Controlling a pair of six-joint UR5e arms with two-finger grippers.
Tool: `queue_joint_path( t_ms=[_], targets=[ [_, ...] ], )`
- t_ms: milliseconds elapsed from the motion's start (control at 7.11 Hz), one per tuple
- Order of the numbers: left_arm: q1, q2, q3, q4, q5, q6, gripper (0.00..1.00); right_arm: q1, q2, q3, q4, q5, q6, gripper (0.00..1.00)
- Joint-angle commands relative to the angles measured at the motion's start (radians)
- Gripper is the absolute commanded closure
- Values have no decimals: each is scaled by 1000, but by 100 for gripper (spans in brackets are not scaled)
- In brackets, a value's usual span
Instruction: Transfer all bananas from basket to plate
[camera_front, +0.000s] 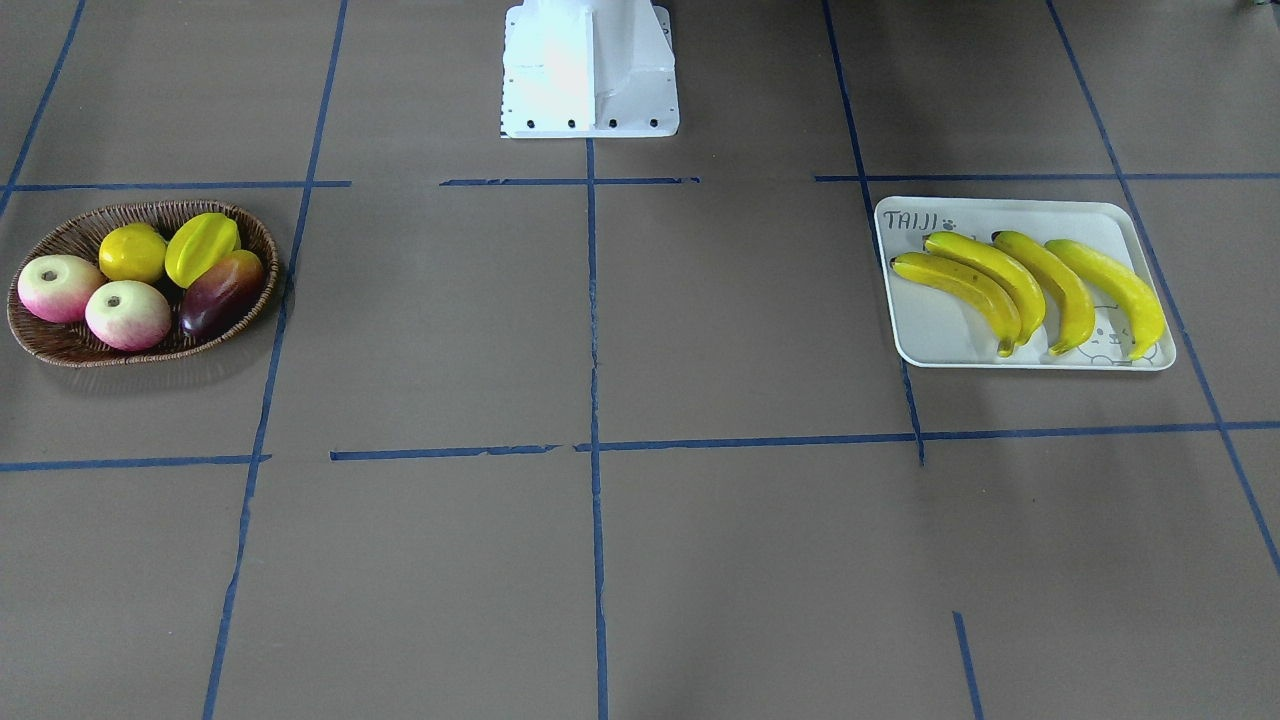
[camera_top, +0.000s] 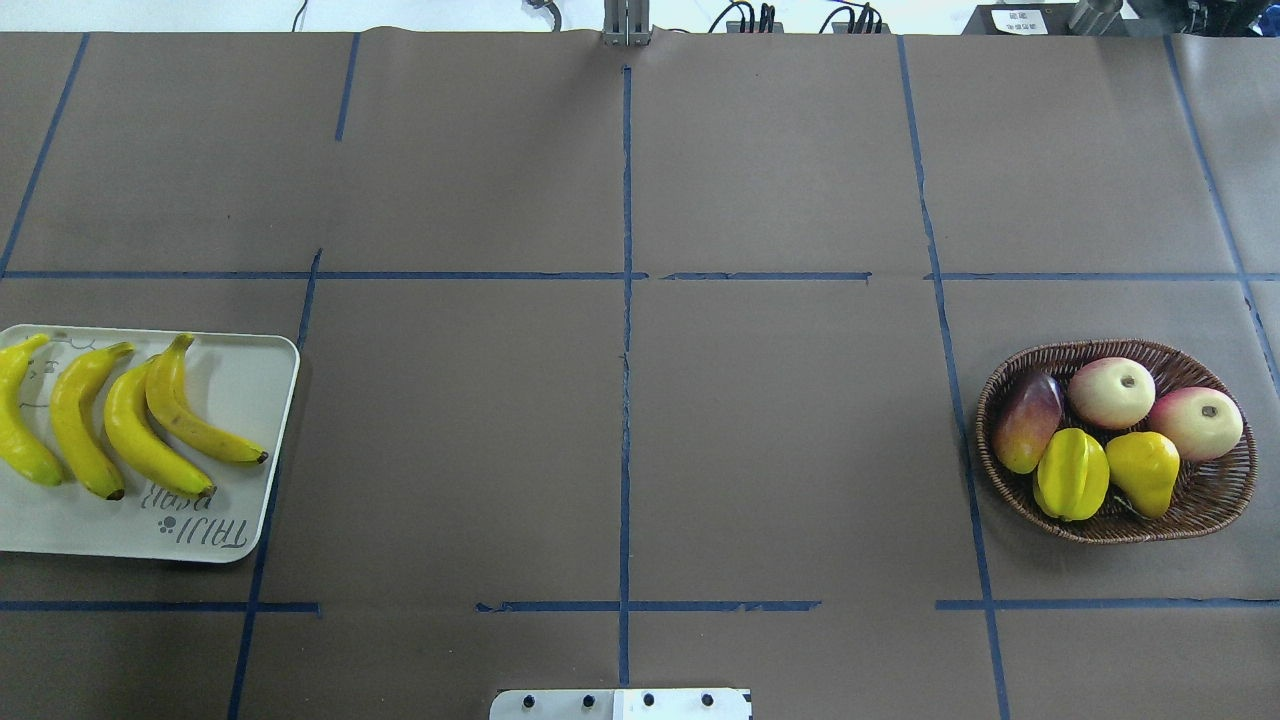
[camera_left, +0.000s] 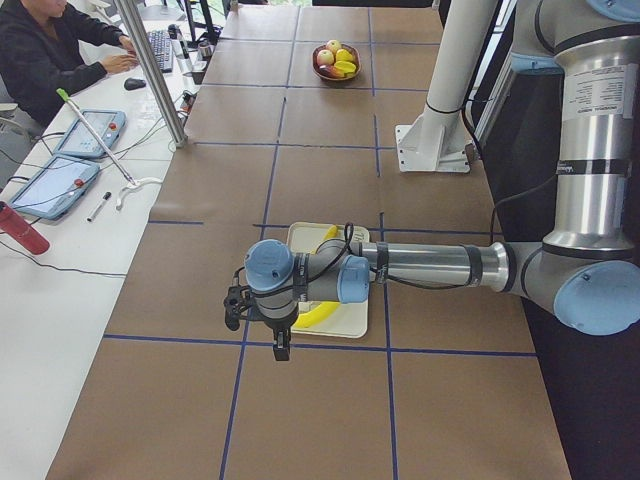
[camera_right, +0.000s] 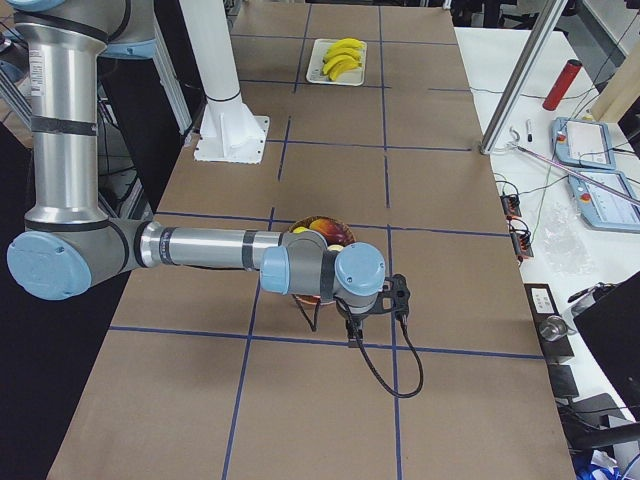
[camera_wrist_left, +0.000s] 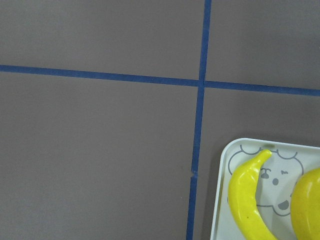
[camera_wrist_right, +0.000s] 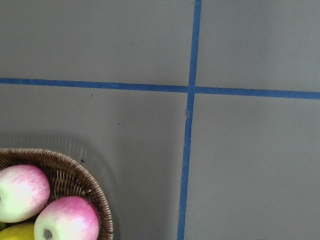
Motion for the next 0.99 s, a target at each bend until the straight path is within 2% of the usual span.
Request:
queue_joint_path(
  t_ms=[0,141,844],
  targets=[
    [0,0,6,-16,3,1,0,-1,1,8,2,-33,2,0],
    [0,0,4,-17,3,1,0,1,2,15,1,-100,5,0],
    [0,-3,6,-17,3,1,0,1,2,14,1,-104,14,0]
  ],
)
